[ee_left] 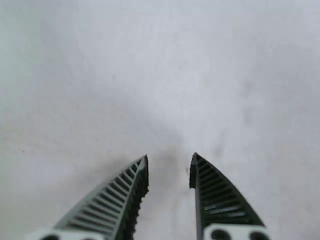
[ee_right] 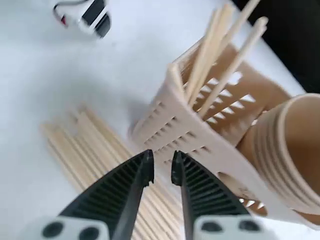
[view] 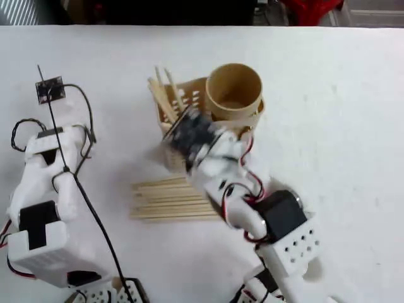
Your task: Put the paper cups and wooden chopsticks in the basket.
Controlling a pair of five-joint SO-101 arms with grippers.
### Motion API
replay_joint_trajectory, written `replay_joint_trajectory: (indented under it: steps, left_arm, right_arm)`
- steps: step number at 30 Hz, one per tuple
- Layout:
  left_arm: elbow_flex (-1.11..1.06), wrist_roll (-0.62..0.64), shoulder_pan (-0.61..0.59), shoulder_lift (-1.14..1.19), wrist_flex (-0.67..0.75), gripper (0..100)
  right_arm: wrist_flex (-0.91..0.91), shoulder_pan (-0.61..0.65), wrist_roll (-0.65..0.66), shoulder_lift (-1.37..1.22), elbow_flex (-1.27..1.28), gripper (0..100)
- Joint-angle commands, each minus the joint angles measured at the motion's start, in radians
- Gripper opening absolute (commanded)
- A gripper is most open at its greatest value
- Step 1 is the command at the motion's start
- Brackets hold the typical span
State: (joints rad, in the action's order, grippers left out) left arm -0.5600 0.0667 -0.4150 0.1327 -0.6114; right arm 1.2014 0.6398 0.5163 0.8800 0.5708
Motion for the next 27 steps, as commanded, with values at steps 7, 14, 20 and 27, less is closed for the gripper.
replay_joint_trajectory:
  steps: [7,14,20,27]
  left_arm:
    - [0.023,-0.014,0.012,-0.005,0.017,15]
    - [0.025,-0.06,0.013,-0.005,0.017,15]
    - [0.023,-0.061,0.013,-0.005,0.017,15]
    - [0.021,-0.061,0.013,-0.005,0.014,15]
  right_arm:
    - [-0.282,0.185,0.166,-0.125,0.445,8.1]
    - [-0.38,0.196,0.236,-0.3,0.537,14.6]
    - [-0.406,0.196,0.262,-0.409,0.535,12.4]
    - [-0.452,0.189,0.273,-0.489,0.523,10.6]
